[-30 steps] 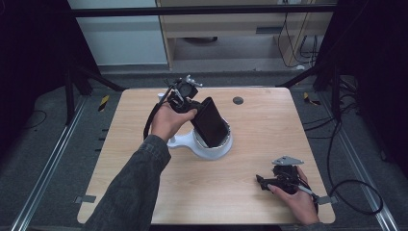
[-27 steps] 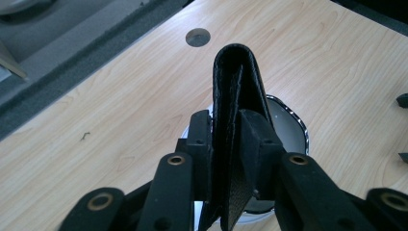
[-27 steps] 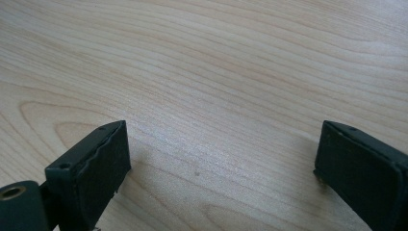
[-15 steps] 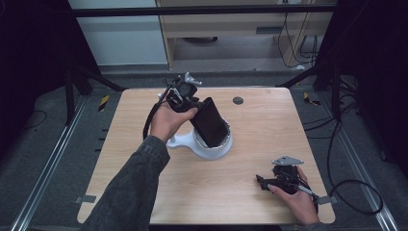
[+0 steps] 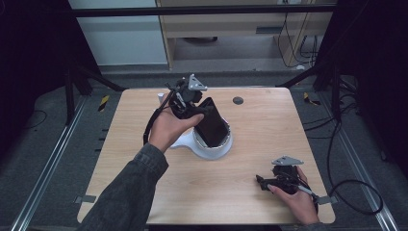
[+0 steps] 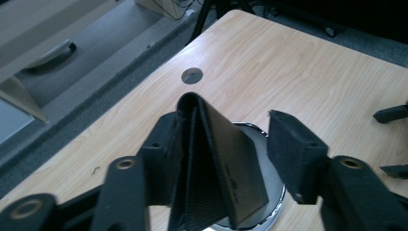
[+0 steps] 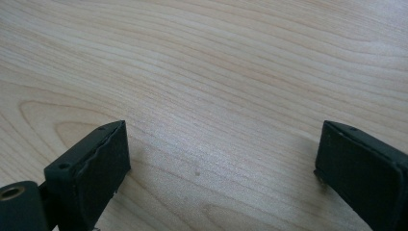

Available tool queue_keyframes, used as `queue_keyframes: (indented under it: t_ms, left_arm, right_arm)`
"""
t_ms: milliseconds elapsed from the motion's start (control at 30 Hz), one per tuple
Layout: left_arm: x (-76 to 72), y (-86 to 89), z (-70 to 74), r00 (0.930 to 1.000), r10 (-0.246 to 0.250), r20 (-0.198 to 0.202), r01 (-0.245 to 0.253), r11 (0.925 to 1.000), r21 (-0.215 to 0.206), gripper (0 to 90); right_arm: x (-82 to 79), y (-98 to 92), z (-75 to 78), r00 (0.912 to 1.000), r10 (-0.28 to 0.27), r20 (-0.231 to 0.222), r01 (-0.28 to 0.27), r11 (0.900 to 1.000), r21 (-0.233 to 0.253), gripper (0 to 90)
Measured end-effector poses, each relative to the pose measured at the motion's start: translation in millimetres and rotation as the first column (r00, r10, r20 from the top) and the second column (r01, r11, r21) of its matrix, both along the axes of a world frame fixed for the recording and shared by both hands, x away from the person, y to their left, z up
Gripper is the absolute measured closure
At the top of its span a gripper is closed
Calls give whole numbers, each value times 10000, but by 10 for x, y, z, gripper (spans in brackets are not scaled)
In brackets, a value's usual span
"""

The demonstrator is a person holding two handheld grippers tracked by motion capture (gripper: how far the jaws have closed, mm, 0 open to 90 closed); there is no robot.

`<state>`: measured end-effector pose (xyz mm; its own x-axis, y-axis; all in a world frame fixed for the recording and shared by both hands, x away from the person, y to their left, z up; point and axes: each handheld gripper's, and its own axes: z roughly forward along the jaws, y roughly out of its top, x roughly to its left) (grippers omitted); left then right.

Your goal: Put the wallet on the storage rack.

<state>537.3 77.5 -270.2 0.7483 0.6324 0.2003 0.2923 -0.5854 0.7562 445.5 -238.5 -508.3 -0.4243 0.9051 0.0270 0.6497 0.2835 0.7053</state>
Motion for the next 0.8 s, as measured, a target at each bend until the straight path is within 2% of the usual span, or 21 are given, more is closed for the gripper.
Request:
queue_keyframes:
  t_ms: [133, 167, 233, 400, 467, 500, 533, 567, 700, 733, 800]
  left_arm:
    - [-102, -40, -14, 9995, -261, 154, 264, 9995, -161, 347]
    - [-155, -68, -35, 9990, -390, 212, 393, 9992, -123, 295]
    - [-182, -82, -46, 9987, -469, 201, 471, 9988, -109, 249]
    - [-340, -164, -104, 9953, -920, 306, 919, 9958, 40, 179]
    - [-453, -218, -139, 9921, -1196, 364, 1194, 9928, 86, 130]
    - [-453, -218, -139, 9921, -1196, 364, 1194, 9928, 86, 116]
    - [-486, -231, -153, 9907, -1329, 297, 1327, 9911, 73, 116]
    - [-546, -252, -192, 9892, -1455, 195, 1458, 9892, -157, 106]
    - [-621, -273, -270, 9849, -1728, -16, 1728, 9849, -83, 84]
    - [-658, -291, -324, 9836, -1799, -104, 1796, 9834, -242, 79]
    - [-710, -310, -414, 9795, -1998, -237, 1993, 9797, -232, 70]
  right_arm:
    - [3, -3, -1, 10000, 48, 35, -47, 10000, -39, 48]
    - [3, -1, -2, 10000, 51, 46, -51, 10000, -39, 48]
    - [1, 1, -2, 10000, 44, 38, -44, 10000, -34, 48]
    - [-4, 6, -3, 10000, 7, -4, -7, 10000, -2, 48]
    - [-3, 5, -5, 10000, 34, 44, -34, 10000, -51, 45]
    - [-3, 5, -5, 10000, 34, 44, -34, 10000, -51, 45]
    - [-3, 8, -6, 10000, 30, 42, -30, 10000, -65, 42]
    - [-6, 10, -7, 10000, 42, 47, -42, 10000, -89, 42]
    - [-12, 16, -8, 10000, 14, 56, -13, 10000, -51, 41]
    - [-10, 15, -15, 9999, 53, 121, -52, 9999, -127, 39]
    - [-9, 16, -15, 9999, 70, 128, -69, 9999, -139, 36]
